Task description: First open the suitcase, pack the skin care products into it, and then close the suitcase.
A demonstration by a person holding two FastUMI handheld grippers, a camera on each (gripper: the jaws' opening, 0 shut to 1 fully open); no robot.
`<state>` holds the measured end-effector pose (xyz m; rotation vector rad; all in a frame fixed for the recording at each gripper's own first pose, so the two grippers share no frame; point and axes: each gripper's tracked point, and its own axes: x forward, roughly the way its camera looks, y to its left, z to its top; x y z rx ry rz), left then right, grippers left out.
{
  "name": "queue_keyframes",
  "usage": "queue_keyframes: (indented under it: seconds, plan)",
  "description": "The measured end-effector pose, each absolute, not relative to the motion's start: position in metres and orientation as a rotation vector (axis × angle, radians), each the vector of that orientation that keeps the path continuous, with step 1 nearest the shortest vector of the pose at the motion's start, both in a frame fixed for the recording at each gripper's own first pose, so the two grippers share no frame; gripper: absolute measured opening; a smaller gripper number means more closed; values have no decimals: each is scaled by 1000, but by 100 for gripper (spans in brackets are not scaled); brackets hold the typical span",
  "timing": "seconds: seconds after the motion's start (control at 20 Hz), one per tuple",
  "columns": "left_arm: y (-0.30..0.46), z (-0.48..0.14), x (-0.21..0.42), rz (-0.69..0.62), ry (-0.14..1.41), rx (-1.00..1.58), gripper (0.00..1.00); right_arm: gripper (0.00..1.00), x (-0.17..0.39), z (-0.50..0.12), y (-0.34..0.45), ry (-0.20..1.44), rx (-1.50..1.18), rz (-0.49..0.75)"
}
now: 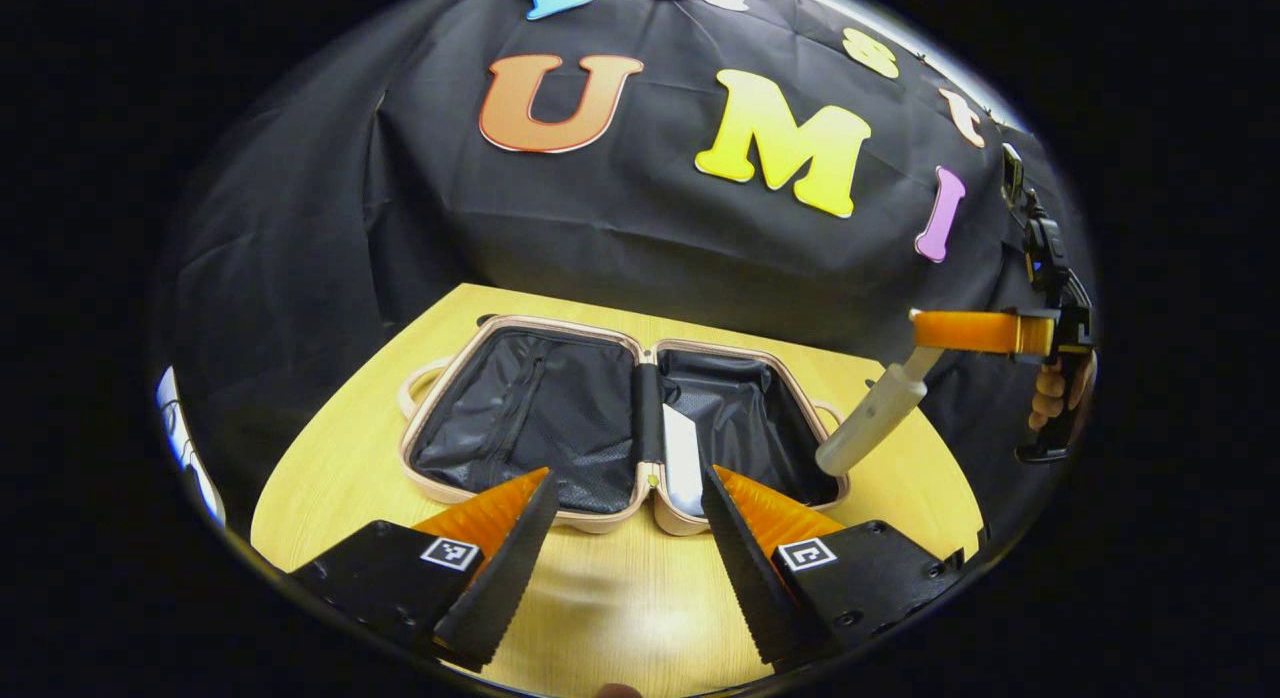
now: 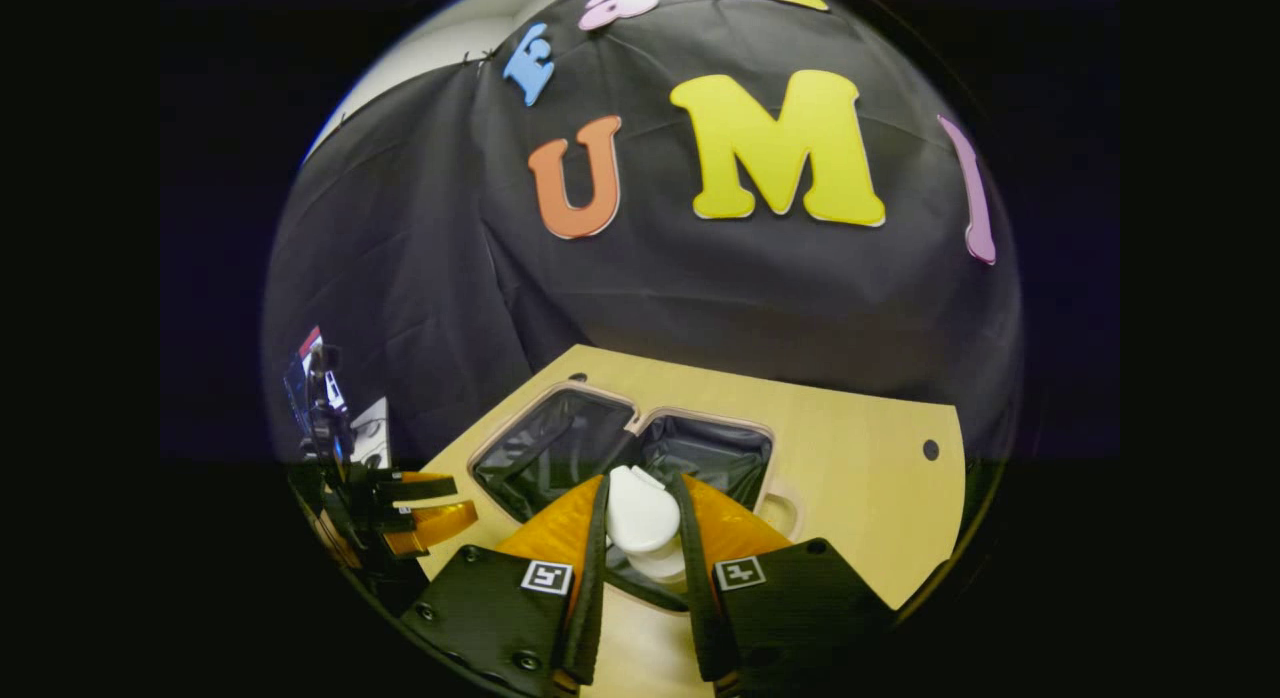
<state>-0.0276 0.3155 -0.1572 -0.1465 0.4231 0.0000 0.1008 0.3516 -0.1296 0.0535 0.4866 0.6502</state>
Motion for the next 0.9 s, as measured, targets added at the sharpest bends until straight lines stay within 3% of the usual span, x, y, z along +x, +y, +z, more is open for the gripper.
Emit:
queue_keyframes:
  seconds: [0.4,0.9]
  plan:
    - [292,-109,-38,-62,170,63,94,35,126,-214,379,736,113,579]
    - [319,-104,-59,0,140,-6,95,35,251,-243,414,816,252,427]
